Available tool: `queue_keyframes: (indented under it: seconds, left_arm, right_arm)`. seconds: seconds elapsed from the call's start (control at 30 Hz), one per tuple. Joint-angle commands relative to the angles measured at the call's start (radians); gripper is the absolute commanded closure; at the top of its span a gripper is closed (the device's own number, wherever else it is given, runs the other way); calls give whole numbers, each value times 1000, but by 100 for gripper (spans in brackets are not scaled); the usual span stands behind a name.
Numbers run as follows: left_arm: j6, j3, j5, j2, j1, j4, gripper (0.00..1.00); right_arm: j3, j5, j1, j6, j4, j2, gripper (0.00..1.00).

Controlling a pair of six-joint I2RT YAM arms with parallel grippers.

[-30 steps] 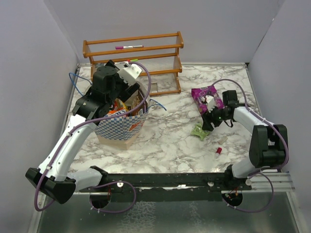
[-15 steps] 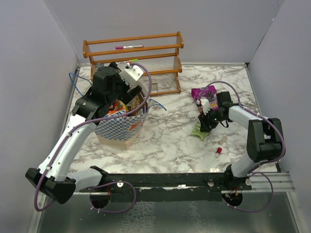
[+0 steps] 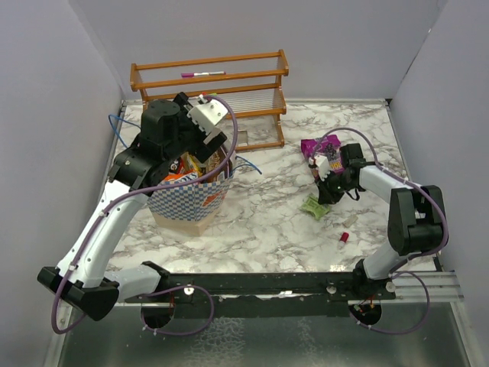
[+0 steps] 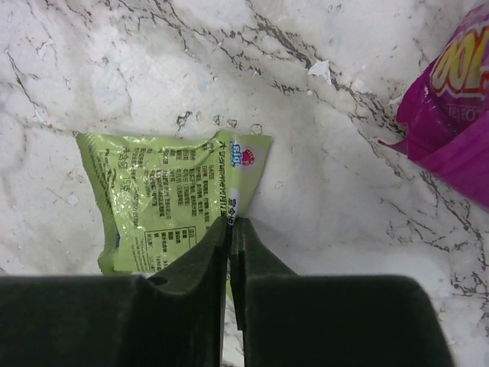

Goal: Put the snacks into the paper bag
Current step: Pick up the snack from the center of the board, then place the snack in the paper bag.

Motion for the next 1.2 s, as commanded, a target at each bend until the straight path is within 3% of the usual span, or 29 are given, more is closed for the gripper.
queue_keyframes:
  seconds: [0.0, 0.3, 0.73, 1.17]
  left_arm:
    - [-43, 68, 94, 14, -10, 5, 1]
    - [-157, 131, 306, 58, -22, 54, 3]
    - [-395, 193, 680, 154, -74, 182, 13]
    - [-502, 165, 750, 262, -205, 306, 25]
  right_arm:
    - [58, -1, 8, -12, -47, -29, 98]
    - [187, -109, 8, -26, -163, -143, 99]
    - [378, -440, 40, 0, -272, -339, 99]
    - [429, -689, 85, 117, -181, -467, 99]
